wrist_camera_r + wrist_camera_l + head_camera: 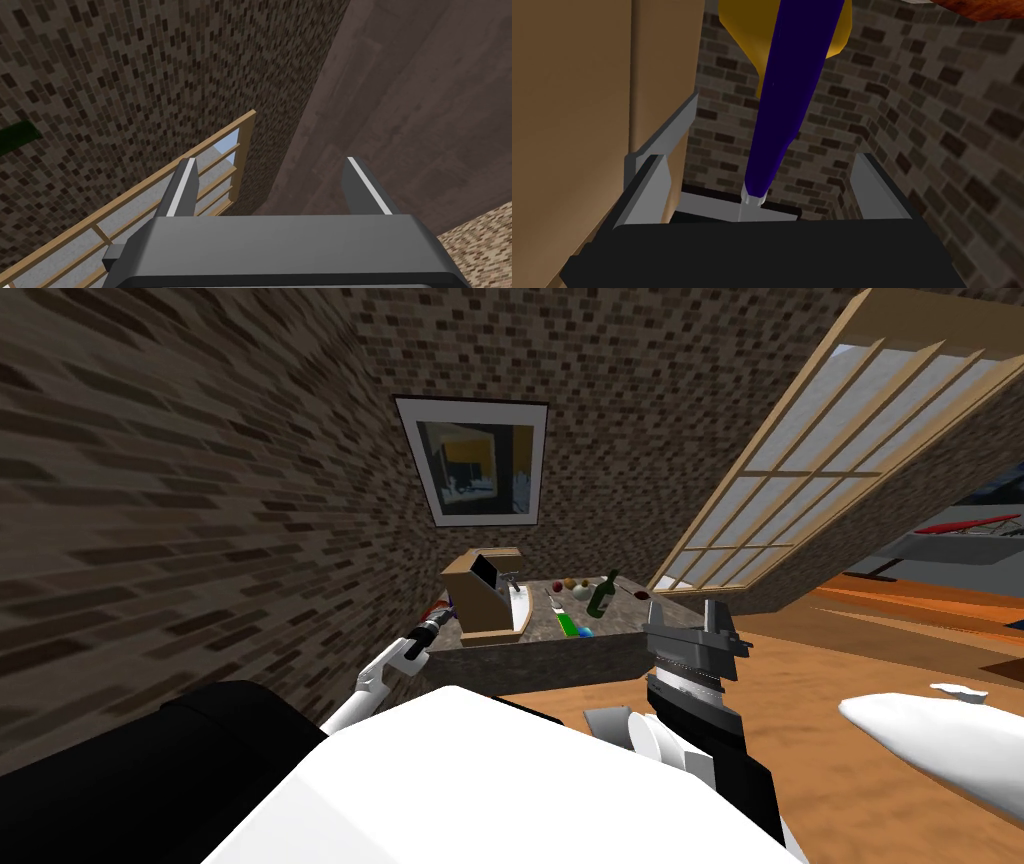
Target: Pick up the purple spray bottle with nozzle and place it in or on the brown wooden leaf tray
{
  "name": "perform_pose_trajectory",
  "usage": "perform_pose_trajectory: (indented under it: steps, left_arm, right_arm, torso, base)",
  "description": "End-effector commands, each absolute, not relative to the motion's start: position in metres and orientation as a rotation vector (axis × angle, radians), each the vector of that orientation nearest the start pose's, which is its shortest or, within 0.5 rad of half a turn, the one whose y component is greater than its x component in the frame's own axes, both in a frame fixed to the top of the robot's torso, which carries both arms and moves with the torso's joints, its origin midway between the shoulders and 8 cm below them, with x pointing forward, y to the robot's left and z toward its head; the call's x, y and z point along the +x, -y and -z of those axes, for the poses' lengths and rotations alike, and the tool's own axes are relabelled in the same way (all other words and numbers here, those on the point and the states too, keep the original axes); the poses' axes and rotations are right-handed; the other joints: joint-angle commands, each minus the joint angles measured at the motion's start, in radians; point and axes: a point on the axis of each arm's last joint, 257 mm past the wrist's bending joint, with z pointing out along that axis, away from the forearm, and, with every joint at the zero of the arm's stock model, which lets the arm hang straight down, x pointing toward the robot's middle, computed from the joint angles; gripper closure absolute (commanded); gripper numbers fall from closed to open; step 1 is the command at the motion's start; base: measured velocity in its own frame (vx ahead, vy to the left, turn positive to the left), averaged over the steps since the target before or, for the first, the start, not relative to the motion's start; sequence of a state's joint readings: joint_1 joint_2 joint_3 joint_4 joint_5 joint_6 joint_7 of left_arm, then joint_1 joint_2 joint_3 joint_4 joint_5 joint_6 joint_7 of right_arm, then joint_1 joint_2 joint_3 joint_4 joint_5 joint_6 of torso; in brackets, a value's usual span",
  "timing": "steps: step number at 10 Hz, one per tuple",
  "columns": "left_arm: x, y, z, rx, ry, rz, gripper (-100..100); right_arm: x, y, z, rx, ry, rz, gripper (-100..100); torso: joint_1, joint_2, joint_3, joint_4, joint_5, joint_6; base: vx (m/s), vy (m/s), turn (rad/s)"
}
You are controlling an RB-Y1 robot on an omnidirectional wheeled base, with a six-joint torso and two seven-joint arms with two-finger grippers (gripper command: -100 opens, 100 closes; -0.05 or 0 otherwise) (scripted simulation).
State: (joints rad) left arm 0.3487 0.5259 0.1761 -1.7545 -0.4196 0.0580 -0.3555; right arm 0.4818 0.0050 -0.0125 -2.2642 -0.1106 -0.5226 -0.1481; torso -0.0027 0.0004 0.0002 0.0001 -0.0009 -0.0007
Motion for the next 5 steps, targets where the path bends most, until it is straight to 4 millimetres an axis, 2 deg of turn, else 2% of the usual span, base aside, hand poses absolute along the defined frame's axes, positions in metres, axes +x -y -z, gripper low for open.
perform_pose_trajectory:
  steps: [1,2,4,5]
  left_arm:
    - [0.432,-0.497,0.229,-0.362,-1.663,-0.073,-100]
    - [0.430,-0.515,0.231,-0.350,-1.684,-0.140,-100]
    - [0.429,-0.533,0.231,-0.340,-1.702,-0.211,-100]
    - [0.429,-0.525,0.232,-0.343,-1.695,-0.183,-100]
  right_arm:
    - [0.341,0.296,-0.028,0.761,-0.473,-1.507,0]
    - [0.341,0.296,-0.028,0.761,-0.473,-1.507,0]
    - [0.341,0.296,-0.028,0.761,-0.473,-1.507,0]
    - [0.341,0.296,-0.028,0.761,-0.473,-1.507,0]
  torso:
    - [0.000,0.000,0.000,0.000,0.000,0.000]
    - [0.000,0.000,0.000,0.000,0.000,0.000]
    - [0.000,0.000,0.000,0.000,0.000,0.000]
    - [0.000,0.000,0.000,0.000,0.000,0.000]
  base:
    - [0.017,-0.038,-0.089]
    - [0.015,-0.045,-0.154]
    - [0.020,-0.042,-0.098]
    - [0.009,-0.017,-0.017]
